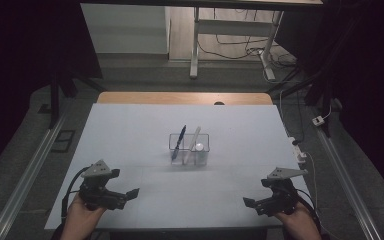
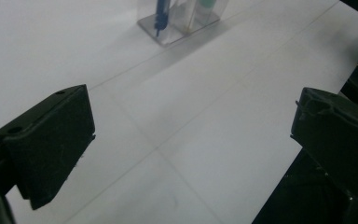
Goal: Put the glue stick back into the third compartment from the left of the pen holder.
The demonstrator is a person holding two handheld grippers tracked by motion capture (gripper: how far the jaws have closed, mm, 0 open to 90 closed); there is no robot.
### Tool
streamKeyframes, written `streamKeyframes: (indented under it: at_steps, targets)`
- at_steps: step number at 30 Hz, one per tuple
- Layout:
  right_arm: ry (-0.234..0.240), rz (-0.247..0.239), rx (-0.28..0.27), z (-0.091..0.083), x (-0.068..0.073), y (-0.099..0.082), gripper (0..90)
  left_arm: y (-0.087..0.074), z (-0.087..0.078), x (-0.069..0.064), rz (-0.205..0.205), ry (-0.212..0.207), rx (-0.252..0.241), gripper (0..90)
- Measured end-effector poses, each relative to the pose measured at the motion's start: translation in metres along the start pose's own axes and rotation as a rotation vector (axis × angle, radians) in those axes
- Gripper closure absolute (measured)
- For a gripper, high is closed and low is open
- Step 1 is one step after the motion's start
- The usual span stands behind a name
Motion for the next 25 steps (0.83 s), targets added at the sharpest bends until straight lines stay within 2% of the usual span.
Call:
streamKeyframes:
  at_steps: [6, 11, 21, 25]
  targets:
    - [-0.003, -0.003, 0.006, 0.000, 0.001, 0.000, 0.6, -0.014, -0.015, 0.008, -0.026, 0.038, -0.011, 0.0]
    - [-0.001, -0.010, 0.005, 0.001, 0.001, 0.000, 0.6, -0.024, -0.022, 0.013, -0.028, 0.080, 0.011, 0.0]
    - [-0.004, -0.011, 0.011, 0.001, 0.001, 0.000, 0.6, -0.034, -0.029, 0.016, -0.039, 0.123, 0.059, 0.0]
    - [-0.008, -0.017, 0.015, 0.002, 0.001, 0.000, 0.6, -0.035, -0.030, 0.017, -0.052, 0.116, 0.055, 0.0]
Point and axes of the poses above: each handheld gripper's, and its own axes: z roughly forward along the jaws, y roughly out of its top, x roughly to its left, the point moved 6 cm from there along z, roughly forward along the jaws, and after that the axes turned 5 degrees about -z, right-handed, at the moved point
